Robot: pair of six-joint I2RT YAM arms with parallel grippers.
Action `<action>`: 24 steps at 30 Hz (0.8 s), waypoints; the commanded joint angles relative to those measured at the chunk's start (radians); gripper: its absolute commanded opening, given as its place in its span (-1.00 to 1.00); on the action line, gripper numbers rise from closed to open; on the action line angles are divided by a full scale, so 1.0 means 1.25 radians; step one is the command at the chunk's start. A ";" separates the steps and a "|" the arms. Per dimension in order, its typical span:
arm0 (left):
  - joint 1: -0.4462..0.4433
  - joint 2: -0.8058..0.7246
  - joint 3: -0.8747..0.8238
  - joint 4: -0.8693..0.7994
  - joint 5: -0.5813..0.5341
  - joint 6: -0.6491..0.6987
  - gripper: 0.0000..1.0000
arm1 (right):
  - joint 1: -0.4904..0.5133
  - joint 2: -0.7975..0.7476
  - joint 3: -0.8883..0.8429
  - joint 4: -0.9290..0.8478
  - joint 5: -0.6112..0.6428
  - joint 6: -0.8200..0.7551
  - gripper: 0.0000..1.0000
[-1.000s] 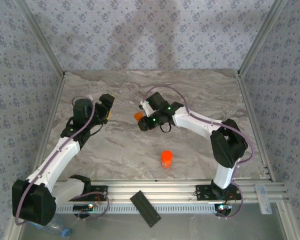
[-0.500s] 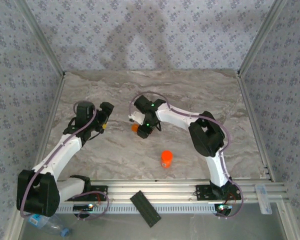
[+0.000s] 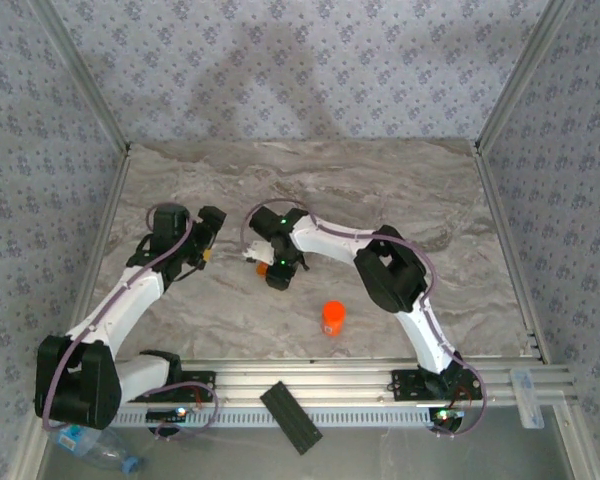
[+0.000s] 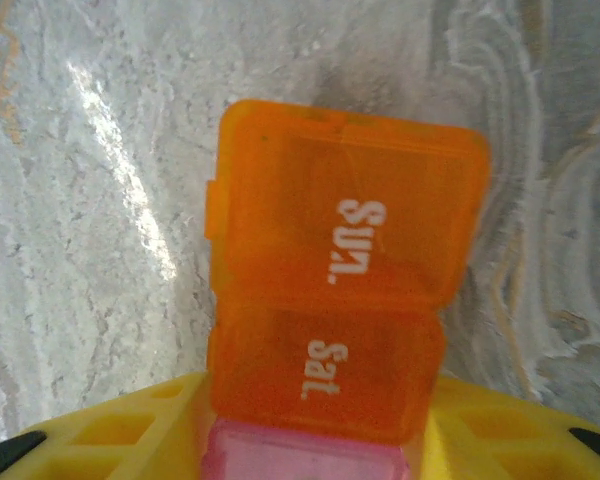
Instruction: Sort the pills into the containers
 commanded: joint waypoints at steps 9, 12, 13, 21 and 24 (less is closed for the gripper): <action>0.023 -0.061 0.006 -0.049 -0.020 0.025 0.99 | -0.001 -0.058 0.019 -0.027 0.024 0.024 0.48; 0.027 -0.063 0.006 -0.051 -0.016 0.030 1.00 | 0.007 -0.067 0.007 -0.036 0.070 0.032 0.59; 0.027 -0.062 0.007 -0.049 -0.015 0.032 1.00 | 0.010 -0.064 0.006 -0.045 0.076 0.037 0.61; 0.027 -0.052 0.010 -0.042 -0.002 0.036 0.99 | 0.010 -0.039 -0.008 -0.050 0.104 0.037 0.62; 0.027 -0.051 0.011 -0.041 -0.001 0.037 1.00 | 0.004 -0.037 -0.011 -0.043 0.098 0.041 0.62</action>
